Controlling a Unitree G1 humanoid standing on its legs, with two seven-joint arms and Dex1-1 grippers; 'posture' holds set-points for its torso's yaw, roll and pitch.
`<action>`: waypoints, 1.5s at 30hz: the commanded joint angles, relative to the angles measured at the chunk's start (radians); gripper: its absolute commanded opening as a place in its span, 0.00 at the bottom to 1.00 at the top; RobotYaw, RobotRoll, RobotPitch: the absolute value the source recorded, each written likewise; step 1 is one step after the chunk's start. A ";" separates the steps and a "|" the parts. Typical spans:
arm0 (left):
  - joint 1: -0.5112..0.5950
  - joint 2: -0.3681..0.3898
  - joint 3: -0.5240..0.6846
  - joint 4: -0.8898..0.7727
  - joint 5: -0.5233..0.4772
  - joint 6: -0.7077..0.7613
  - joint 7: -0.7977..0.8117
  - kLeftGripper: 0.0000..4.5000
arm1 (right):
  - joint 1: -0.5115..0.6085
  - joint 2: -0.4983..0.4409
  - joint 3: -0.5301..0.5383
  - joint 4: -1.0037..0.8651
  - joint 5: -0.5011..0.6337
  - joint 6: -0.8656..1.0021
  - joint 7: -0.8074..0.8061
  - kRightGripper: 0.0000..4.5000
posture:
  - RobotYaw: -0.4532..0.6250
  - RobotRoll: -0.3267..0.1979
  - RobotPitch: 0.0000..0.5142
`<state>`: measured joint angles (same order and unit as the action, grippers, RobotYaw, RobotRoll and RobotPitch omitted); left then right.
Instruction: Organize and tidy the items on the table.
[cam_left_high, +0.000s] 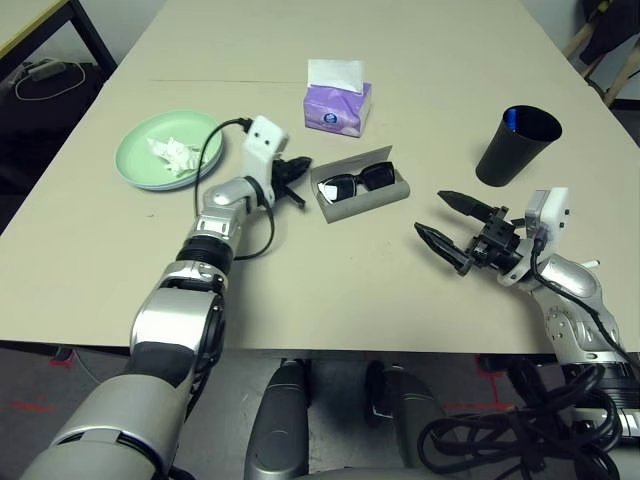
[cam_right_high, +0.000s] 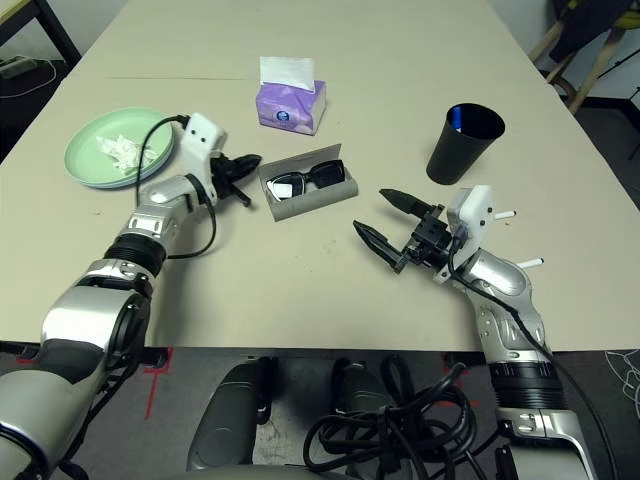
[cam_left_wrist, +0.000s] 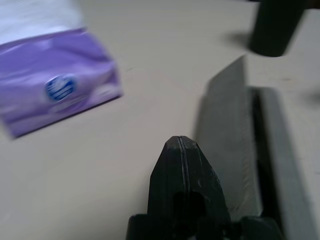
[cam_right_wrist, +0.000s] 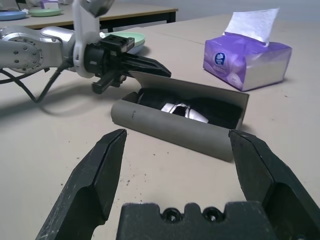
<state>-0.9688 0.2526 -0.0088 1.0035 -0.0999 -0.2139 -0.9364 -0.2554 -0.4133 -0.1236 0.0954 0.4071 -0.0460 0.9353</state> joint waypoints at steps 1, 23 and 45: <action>0.048 -0.018 -0.013 -0.069 -0.036 -0.010 -0.112 0.00 | 0.023 -0.007 -0.005 -0.010 0.007 -0.009 -0.002 1.00 | 0.51 0.62 0.38; 0.148 0.047 -0.056 -0.211 -0.032 0.124 -0.181 0.00 | -0.020 -0.010 -0.016 0.023 0.012 -0.028 -0.005 1.00 | 0.50 0.62 0.36; 0.402 0.141 -0.179 -0.836 -0.170 0.308 -0.351 0.98 | -0.171 -0.171 0.005 0.246 -0.022 -0.065 0.187 1.00 | 0.52 0.62 0.29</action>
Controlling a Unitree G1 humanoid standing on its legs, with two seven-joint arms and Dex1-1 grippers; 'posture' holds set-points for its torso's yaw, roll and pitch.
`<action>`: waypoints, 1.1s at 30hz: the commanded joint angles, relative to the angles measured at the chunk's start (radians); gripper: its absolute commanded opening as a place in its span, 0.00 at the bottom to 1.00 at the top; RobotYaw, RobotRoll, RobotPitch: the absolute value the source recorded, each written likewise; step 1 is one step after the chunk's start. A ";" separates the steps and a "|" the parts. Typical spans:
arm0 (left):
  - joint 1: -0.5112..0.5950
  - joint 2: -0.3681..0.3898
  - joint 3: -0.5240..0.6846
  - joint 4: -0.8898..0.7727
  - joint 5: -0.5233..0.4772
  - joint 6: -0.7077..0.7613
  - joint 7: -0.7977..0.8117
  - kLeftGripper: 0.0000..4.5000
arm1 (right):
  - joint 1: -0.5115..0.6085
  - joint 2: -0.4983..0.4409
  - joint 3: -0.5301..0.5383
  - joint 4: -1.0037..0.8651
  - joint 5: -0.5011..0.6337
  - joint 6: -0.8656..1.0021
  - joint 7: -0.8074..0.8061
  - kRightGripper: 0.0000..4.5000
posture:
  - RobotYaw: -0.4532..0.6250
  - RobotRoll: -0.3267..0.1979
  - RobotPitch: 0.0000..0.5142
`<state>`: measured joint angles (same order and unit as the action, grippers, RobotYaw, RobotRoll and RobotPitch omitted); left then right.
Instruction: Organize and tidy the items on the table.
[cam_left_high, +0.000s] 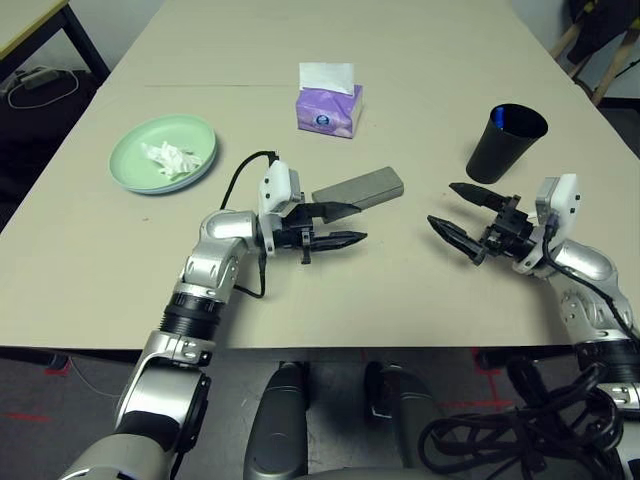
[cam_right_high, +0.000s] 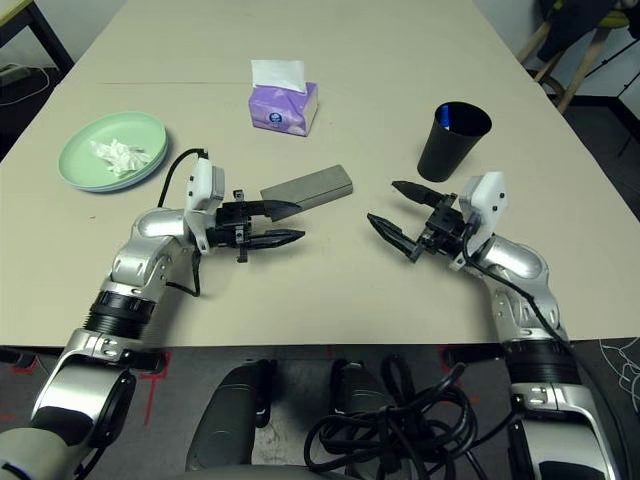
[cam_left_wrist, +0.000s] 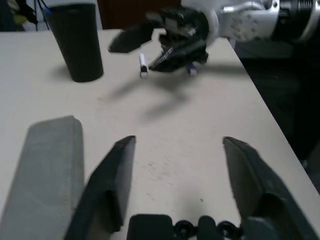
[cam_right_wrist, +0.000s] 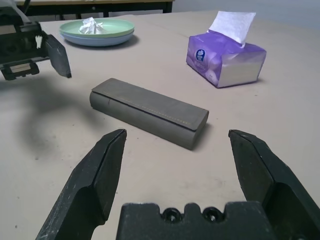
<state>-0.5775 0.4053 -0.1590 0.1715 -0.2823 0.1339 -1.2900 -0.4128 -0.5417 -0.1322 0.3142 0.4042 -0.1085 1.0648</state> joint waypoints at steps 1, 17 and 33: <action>0.008 -0.016 -0.035 0.012 0.027 -0.067 0.010 0.99 | -0.021 -0.063 0.023 0.041 -0.038 -0.013 0.075 1.00 | 0.52 0.62 0.29; 0.006 -0.067 -0.053 0.092 0.016 -0.107 0.017 0.99 | -0.251 -0.561 0.417 0.271 -0.333 -0.222 0.550 1.00 | 0.49 0.62 0.33; -0.003 -0.049 -0.034 0.095 0.008 -0.101 0.042 0.99 | -0.372 -0.558 0.545 0.301 -0.595 -0.388 0.550 1.00 | 0.49 0.62 0.35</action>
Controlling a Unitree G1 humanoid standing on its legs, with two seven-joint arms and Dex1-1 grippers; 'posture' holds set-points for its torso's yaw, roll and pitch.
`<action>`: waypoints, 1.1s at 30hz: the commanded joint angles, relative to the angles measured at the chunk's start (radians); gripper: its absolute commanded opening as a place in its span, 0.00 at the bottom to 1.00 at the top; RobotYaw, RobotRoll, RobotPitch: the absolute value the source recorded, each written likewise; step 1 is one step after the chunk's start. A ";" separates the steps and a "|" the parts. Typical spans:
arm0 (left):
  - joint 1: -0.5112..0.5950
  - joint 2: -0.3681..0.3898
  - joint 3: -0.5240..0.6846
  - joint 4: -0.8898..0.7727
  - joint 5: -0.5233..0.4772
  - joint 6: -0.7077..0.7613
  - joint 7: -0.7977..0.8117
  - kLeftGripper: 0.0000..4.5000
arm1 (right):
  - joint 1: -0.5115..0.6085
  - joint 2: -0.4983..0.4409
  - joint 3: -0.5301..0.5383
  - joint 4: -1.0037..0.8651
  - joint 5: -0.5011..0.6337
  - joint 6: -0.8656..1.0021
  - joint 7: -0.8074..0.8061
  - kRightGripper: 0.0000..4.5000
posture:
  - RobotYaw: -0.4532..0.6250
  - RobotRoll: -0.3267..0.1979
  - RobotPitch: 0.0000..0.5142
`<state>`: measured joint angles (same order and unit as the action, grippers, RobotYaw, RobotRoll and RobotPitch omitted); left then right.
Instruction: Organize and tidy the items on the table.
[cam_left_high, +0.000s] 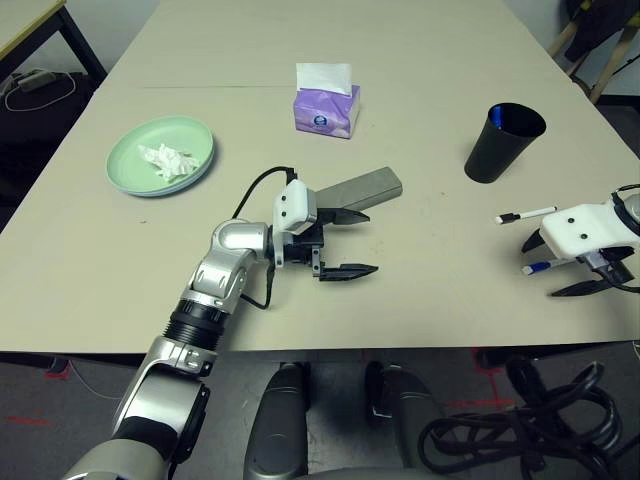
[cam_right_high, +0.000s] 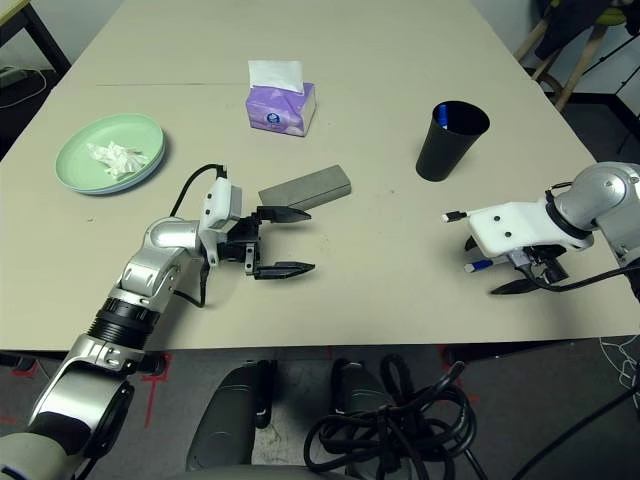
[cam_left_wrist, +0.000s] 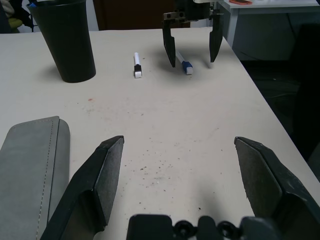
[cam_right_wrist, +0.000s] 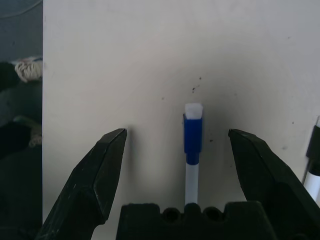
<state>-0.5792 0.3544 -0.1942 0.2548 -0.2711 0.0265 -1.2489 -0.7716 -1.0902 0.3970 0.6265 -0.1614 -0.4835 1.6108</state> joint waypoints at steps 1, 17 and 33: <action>-0.003 0.002 0.002 0.014 -0.004 0.005 0.001 0.99 | -0.018 -0.006 0.013 -0.008 -0.040 -0.020 0.004 1.00 | 0.49 0.62 0.35; 0.009 0.005 0.010 0.011 -0.003 -0.028 0.009 0.99 | -0.042 0.059 0.020 0.027 -0.131 -0.076 -0.029 1.00 | 0.50 0.62 0.36; 0.003 0.008 0.014 0.012 -0.001 -0.023 0.011 1.00 | -0.039 0.070 0.011 0.002 -0.112 -0.039 0.002 0.07 | 0.50 0.62 0.34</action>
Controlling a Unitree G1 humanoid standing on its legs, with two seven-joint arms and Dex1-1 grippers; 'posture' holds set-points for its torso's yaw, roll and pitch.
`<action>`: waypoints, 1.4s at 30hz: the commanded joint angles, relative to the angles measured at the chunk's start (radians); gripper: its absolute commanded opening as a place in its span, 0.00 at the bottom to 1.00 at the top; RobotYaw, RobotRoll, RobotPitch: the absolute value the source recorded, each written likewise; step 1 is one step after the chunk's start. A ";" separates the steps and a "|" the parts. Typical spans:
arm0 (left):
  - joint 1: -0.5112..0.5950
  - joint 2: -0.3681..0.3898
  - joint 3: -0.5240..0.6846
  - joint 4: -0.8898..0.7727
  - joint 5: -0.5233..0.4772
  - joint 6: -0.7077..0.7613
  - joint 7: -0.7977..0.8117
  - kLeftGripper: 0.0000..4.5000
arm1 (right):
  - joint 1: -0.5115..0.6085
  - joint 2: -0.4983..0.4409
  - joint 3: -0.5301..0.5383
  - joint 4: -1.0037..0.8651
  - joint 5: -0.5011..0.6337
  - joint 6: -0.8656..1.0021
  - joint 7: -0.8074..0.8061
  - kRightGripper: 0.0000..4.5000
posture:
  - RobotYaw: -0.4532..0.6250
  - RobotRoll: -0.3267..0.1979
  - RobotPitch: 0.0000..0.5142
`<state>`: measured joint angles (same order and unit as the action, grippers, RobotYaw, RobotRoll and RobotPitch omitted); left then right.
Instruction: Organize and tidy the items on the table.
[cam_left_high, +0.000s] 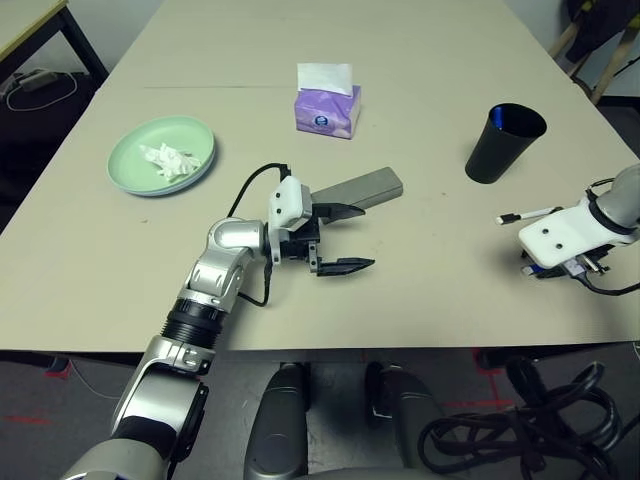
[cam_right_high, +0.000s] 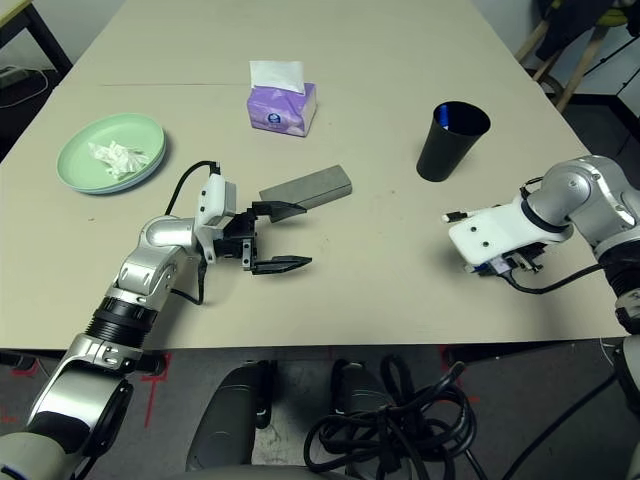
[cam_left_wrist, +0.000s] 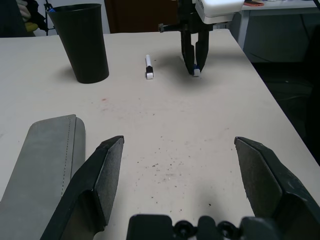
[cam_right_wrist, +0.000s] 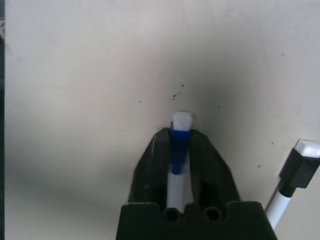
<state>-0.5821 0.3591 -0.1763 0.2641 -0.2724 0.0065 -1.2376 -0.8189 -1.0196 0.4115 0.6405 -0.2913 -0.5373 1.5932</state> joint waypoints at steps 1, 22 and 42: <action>0.005 0.003 -0.004 0.004 0.000 -0.004 -0.001 1.00 | 0.008 -0.002 -0.003 -0.016 0.020 0.018 0.021 0.07 | 0.50 0.62 0.34; -0.023 0.001 0.029 0.063 0.012 -0.028 0.049 1.00 | 0.213 0.191 -0.417 -0.590 0.958 0.887 -0.337 0.07 | 0.48 0.62 0.32; -0.090 -0.039 0.097 0.077 -0.014 0.061 0.190 1.00 | 0.031 0.492 -0.714 -0.300 0.717 0.572 -1.038 0.07 | 0.48 0.62 0.31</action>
<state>-0.6756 0.3196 -0.0781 0.3351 -0.2798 0.0593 -1.0406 -0.7781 -0.5317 -0.2926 0.3237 0.4602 0.0440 0.6104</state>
